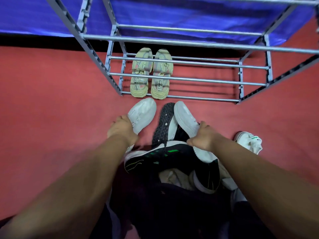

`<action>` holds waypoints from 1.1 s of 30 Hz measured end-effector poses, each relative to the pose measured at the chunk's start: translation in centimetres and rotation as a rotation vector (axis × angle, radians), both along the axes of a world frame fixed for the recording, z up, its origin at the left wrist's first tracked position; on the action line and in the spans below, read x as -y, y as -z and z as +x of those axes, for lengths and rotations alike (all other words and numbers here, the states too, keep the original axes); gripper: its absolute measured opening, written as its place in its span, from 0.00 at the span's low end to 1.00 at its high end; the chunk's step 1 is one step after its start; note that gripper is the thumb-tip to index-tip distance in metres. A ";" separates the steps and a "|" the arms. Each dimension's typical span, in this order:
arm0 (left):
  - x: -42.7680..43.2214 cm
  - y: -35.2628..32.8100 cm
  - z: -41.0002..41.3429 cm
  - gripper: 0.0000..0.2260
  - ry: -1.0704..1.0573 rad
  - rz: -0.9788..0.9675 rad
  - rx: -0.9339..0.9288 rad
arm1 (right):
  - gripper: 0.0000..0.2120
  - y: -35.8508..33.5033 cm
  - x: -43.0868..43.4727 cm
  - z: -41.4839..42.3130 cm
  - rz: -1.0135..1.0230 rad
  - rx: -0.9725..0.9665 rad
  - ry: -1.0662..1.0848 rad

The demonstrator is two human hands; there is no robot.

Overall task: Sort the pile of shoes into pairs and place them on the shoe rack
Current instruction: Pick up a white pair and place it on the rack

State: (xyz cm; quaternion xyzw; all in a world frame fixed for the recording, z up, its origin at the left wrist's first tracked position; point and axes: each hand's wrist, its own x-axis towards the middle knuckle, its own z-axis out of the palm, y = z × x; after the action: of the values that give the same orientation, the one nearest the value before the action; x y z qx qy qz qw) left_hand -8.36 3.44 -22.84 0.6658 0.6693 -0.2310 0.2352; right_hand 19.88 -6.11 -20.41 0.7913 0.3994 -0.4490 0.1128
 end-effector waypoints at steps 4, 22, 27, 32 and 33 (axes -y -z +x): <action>2.0 -6.0 1.6 0.40 0.020 0.034 0.038 | 0.42 -3.6 2.0 0.4 0.043 -0.055 0.086; 15.3 -5.0 4.3 0.47 -0.338 -0.184 0.553 | 0.56 -3.9 9.8 -4.8 0.102 -0.046 0.111; 13.3 -5.2 4.8 0.49 -0.305 -0.340 0.532 | 0.60 -3.3 7.3 -3.7 0.021 -0.139 0.219; 11.6 -5.6 5.9 0.53 -0.366 -0.410 0.512 | 0.58 -2.7 5.7 -3.1 0.021 -0.162 0.178; 11.3 -5.5 6.1 0.49 -0.370 -0.423 0.510 | 0.52 -3.0 5.3 -3.0 0.001 -0.177 0.182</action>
State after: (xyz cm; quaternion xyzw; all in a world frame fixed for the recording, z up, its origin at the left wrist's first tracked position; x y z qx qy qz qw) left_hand -2.29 -7.84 -17.39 0.5066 0.6359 -0.1445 0.5641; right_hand 16.89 -11.45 -17.45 0.7817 0.3344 -0.5252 0.0357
